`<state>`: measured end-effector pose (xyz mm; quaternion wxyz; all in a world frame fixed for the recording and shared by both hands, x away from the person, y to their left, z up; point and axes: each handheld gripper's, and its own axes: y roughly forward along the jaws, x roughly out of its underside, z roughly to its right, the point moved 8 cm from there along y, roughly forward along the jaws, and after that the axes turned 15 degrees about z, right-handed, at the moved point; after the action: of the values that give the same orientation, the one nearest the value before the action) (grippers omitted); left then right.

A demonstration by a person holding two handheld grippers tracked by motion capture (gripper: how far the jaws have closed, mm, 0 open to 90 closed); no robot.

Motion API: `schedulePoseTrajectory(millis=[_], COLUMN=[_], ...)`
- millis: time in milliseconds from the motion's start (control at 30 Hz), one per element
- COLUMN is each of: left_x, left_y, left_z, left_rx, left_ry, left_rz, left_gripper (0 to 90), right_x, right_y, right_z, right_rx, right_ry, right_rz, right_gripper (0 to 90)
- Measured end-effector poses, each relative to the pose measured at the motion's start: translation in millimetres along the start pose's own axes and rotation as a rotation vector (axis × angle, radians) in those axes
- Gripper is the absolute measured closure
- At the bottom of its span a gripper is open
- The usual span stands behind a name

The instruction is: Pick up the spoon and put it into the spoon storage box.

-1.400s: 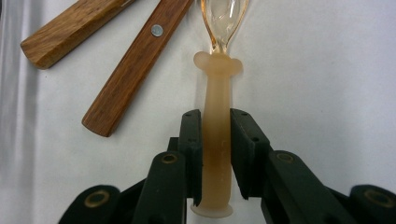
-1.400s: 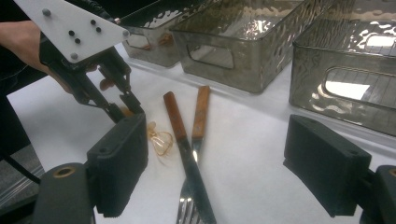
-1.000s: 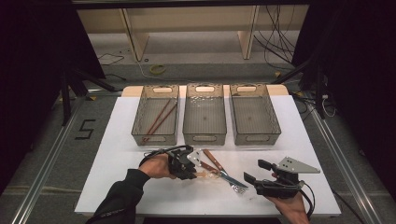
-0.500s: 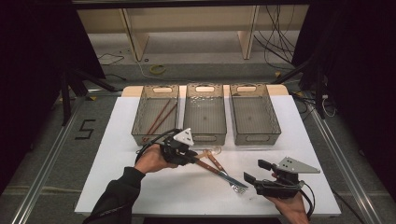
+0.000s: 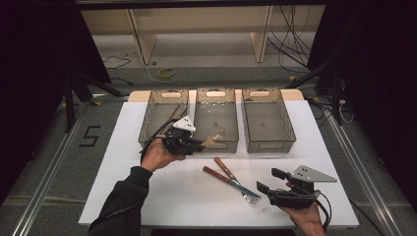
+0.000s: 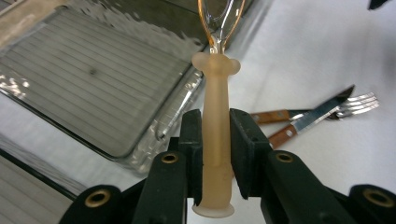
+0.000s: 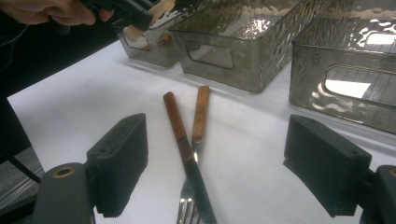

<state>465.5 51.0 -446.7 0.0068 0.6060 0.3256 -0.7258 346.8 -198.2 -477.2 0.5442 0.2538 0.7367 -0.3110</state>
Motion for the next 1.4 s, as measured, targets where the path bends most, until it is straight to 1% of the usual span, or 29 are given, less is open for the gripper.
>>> schedulePoseTrajectory(millis=[133,167,200,300,333,367,633,667,800,867,900,1067,1167,1233,1333,1400], left_x=[-11.0,-13.8,-15.7,-20.8,-22.2,-23.7,-32.7,-33.7,-33.8,-32.6,-31.8,-28.9,-27.2,-26.0,-24.3,-23.5], left_y=[3.2,4.6,5.3,9.7,11.3,13.4,28.3,31.4,37.5,41.0,41.8,46.4,48.6,50.8,53.0,54.8], left_z=[-12.9,-15.5,-18.9,-26.2,-28.3,-29.6,-41.8,-43.6,-50.0,-53.4,-54.6,-60.8,-62.8,-63.3,-64.0,-64.0], left_rx=[-0.035,-0.042,-0.049,-0.065,-0.07,-0.073,-0.106,-0.113,-0.125,-0.139,-0.138,-0.156,-0.161,-0.164,-0.166,-0.167], left_ry=[-0.026,-0.04,-0.041,-0.064,-0.063,-0.073,-0.085,-0.096,-0.102,-0.114,-0.113,-0.139,-0.149,-0.164,-0.166,-0.175], left_rz=[0.015,0.026,0.025,0.037,0.038,0.041,0.036,0.042,0.034,0.033,0.027,0.031,0.023,0.021,0.011,0.011], left_gripper=[75.2,75.2,75.2,75.2,75.2,75.2,75.2,75.2,75.2,75.1,75.2,75.1,75.0,74.9,74.7,74.7], right_x=[-0.3,-0.4,-0.3,-0.1,0.0,0.0,0.2,0.2,0.4,0.4,0.4,0.5,0.9,0.9,0.9,0.9], right_y=[-0.2,-0.3,-0.5,-0.3,-0.3,-0.2,-0.3,-0.2,0.1,-0.1,-0.1,0.0,0.1,0.2,0.2,0.2], right_z=[0.1,0.1,0.0,0.4,0.5,0.5,0.7,0.8,0.8,0.9,1.1,1.4,1.5,1.3,1.3,1.3], right_rx=[0.0,0.0,0.0,0.001,0.001,0.001,0.0,-0.001,-0.002,-0.002,-0.002,-0.002,-0.003,-0.004,-0.003,-0.004], right_ry=[0.002,0.002,0.003,0.003,0.004,0.005,0.006,0.006,0.007,0.006,0.007,0.007,0.007,0.007,0.007,0.007], right_rz=[0.002,0.002,0.0,0.0,-0.001,0.0,0.0,0.0,0.001,0.0,0.001,0.0,-0.002,-0.001,-0.001,-0.002], right_gripper=[22.5,22.6,22.6,22.5,22.5,22.6,22.5,22.5,22.5,22.5,22.5,22.6,22.5,22.5,22.5,22.5])
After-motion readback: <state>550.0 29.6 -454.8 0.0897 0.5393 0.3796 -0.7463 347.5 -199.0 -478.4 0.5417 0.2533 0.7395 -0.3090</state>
